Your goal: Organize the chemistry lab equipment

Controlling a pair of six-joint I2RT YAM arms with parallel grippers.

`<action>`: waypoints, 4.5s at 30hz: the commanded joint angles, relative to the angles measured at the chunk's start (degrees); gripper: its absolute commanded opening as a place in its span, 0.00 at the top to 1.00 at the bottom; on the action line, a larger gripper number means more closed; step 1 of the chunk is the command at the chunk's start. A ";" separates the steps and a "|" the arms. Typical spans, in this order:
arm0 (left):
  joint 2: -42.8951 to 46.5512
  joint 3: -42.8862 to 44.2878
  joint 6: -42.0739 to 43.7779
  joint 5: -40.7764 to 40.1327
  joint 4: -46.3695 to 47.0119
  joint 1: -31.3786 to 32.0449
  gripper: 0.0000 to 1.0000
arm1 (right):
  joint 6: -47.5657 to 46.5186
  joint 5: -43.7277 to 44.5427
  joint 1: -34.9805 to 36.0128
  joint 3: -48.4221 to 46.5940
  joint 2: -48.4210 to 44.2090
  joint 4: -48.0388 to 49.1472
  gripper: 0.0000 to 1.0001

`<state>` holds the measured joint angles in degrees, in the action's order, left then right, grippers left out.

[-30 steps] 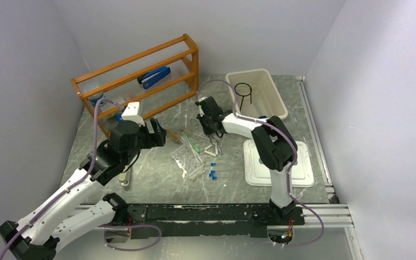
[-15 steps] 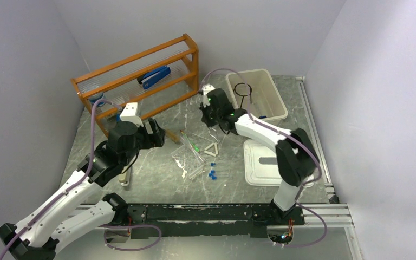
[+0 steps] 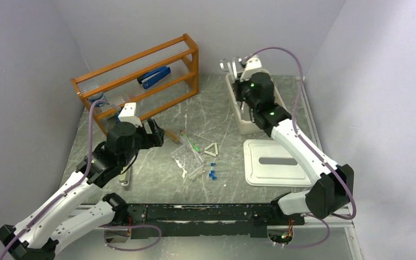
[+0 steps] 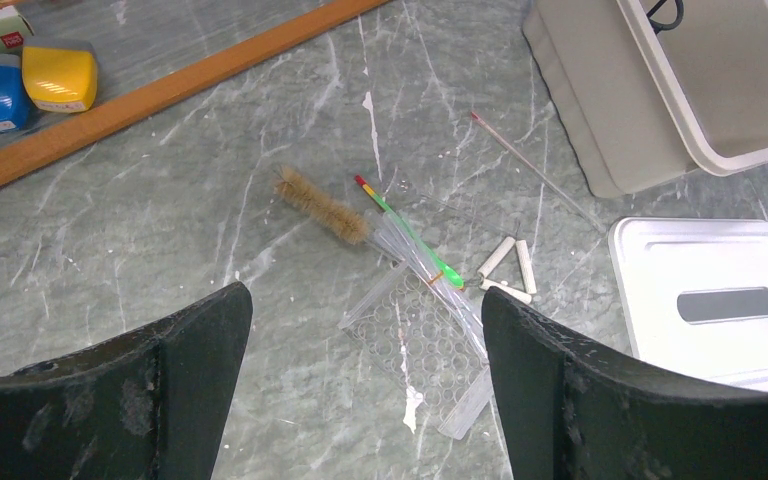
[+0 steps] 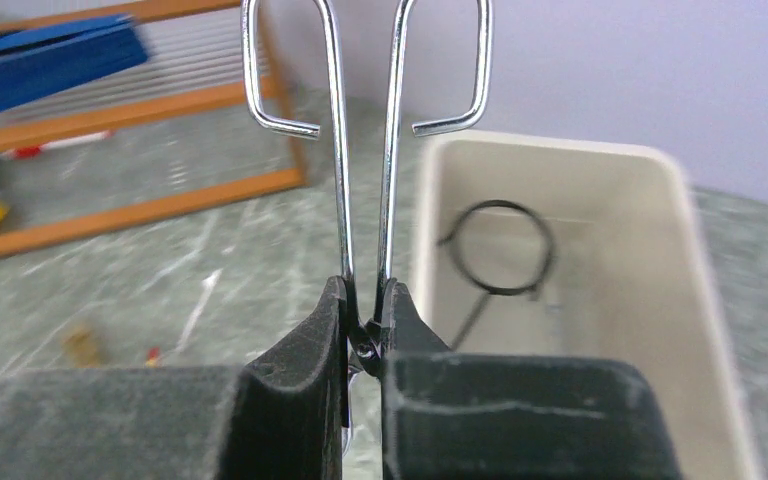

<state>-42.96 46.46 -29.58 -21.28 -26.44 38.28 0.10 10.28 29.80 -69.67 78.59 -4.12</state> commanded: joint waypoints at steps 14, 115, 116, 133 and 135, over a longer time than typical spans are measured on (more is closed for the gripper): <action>0.04 2.41 -0.21 0.02 -0.02 -0.36 0.12 | -5.81 3.35 -16.33 3.86 5.47 9.08 1.00; -1.81 2.08 6.56 -3.71 0.11 -0.31 0.13 | -5.02 15.54 8.08 -4.49 32.80 -14.19 0.55; -1.76 1.75 6.70 -3.71 0.34 -0.31 0.13 | -5.05 15.78 7.88 -4.96 33.21 -14.43 0.55; -4.75 1.40 6.79 -2.17 2.44 -0.34 0.14 | -10.09 9.60 4.87 -9.51 38.16 -23.51 0.63; -5.29 1.57 6.50 -1.75 2.62 -0.32 0.14 | -10.62 8.66 4.39 -9.65 38.40 -24.23 0.64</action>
<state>-47.53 47.57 -23.33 -24.08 -26.22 38.28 -8.45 22.57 35.38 -78.08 115.98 -24.64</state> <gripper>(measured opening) 0.863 0.369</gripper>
